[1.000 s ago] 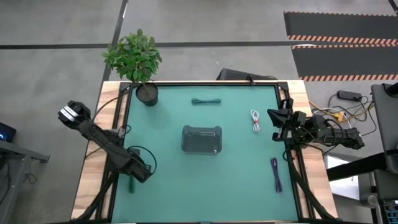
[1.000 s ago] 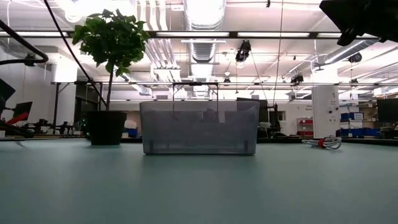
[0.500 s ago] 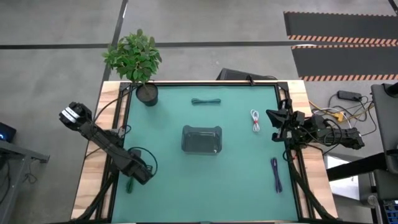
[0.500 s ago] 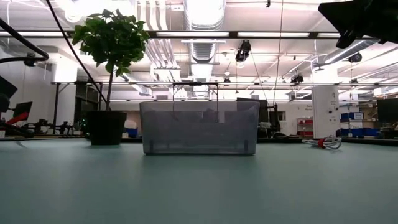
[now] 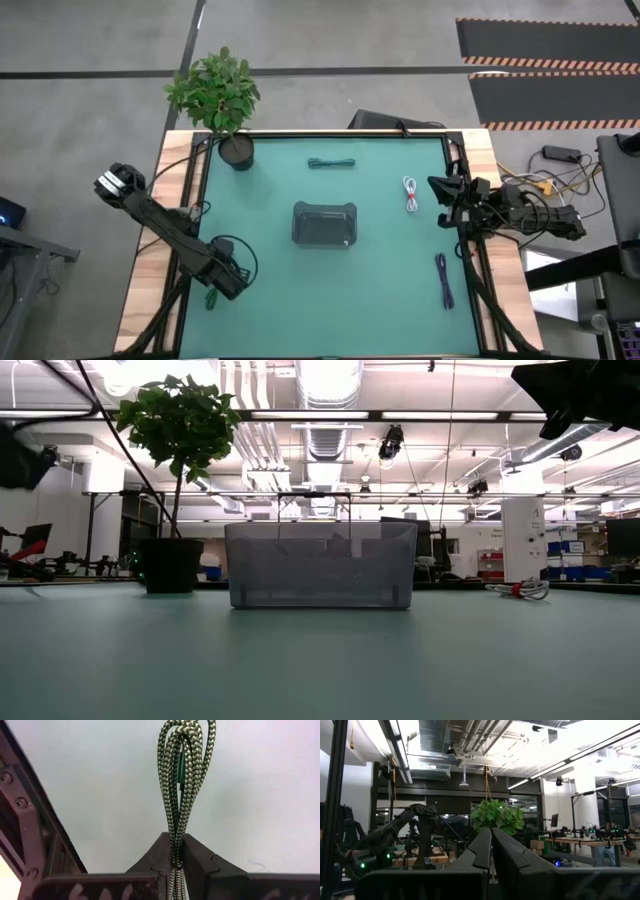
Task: Pick and place USB-C Cables
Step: Put the green cable into the black transparent container
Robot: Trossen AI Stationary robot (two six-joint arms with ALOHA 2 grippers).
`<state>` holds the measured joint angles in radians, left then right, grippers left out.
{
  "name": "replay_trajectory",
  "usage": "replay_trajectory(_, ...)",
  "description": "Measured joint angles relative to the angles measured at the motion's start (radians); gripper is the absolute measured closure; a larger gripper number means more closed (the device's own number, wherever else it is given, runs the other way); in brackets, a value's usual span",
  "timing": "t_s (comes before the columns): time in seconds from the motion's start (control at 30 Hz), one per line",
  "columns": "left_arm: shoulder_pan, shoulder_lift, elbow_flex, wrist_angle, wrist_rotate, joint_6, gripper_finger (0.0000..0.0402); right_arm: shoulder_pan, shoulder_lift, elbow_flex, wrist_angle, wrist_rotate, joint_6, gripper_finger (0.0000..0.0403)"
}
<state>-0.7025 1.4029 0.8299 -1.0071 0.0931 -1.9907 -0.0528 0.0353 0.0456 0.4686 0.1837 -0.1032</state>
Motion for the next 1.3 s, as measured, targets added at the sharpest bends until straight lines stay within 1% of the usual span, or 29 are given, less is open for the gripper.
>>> replay_trajectory(0.17, 0.000, -0.039, 0.118, -0.067, -0.026, 0.085, 0.0390, 0.000, 0.000, 0.000, -0.001, 0.000, 0.000, 0.0394)
replay_trajectory(0.27, -0.001, -0.065, 0.186, -0.079, -0.117, 0.158, 0.0391, 0.000, 0.000, 0.000, -0.005, 0.000, 0.000, 0.0394)
replay_trajectory(0.37, -0.001, -0.073, 0.254, -0.067, -0.279, 0.325, 0.0391, 0.000, 0.000, 0.000, -0.027, 0.000, 0.000, 0.0394)
replay_trajectory(0.47, -0.001, -0.077, 0.296, -0.039, -0.494, 0.526, 0.0391, 0.000, 0.000, 0.000, -0.035, 0.000, -0.002, 0.0394)
replay_trajectory(0.57, 0.003, -0.081, 0.305, 0.055, -0.688, 0.758, 0.0391, 0.000, 0.000, 0.000, -0.026, 0.000, -0.003, 0.0394)
replay_trajectory(0.63, 0.007, -0.086, 0.299, 0.154, -0.788, 0.921, 0.0391, 0.000, 0.000, 0.000, -0.021, 0.000, -0.002, 0.0394)
replay_trajectory(0.67, 0.010, -0.090, 0.292, 0.210, -0.817, 0.999, 0.0391, 0.000, 0.000, 0.000, -0.020, 0.000, -0.002, 0.0394)
replay_trajectory(0.7, 0.017, -0.092, 0.285, 0.269, -0.833, 1.086, 0.0392, 0.000, 0.000, 0.000, -0.021, 0.000, -0.002, 0.0394)
replay_trajectory(0.77, 0.036, -0.095, 0.269, 0.420, -0.832, 1.279, 0.0392, 0.000, 0.000, 0.000, -0.021, 0.000, -0.009, 0.0394)
replay_trajectory(0.9, 0.080, -0.094, 0.246, 0.713, -0.740, 1.618, 0.0392, 0.000, 0.000, 0.000, -0.022, 0.000, -0.012, 0.0394)
replay_trajectory(1.0, 0.091, -0.081, 0.220, 0.902, -0.725, 1.838, 0.0392, 0.000, 0.000, 0.000, -0.027, -0.004, -0.005, 0.0394)
replay_trajectory(1.07, 0.098, -0.074, 0.188, 1.012, -0.722, 1.974, 0.0392, 0.000, 0.000, 0.000, -0.027, -0.025, 0.007, 0.0394)
replay_trajectory(1.13, 0.108, -0.074, 0.163, 1.094, -0.720, 2.066, 0.0392, 0.000, 0.000, -0.001, -0.026, -0.067, 0.006, 0.0394)
replay_trajectory(1.17, 0.117, -0.074, 0.157, 1.125, -0.719, 2.086, 0.0392, 0.000, 0.000, -0.002, -0.025, -0.092, 0.003, 0.0394)
replay_trajectory(1.23, 0.134, -0.075, 0.149, 1.170, -0.697, 2.101, 0.0392, 0.000, 0.000, -0.006, -0.024, -0.132, -0.002, 0.0394)
replay_trajectory(1.3, 0.153, -0.076, 0.143, 1.193, -0.666, 2.103, 0.0392, 0.000, 0.000, -0.008, -0.023, -0.139, 0.006, 0.0394)
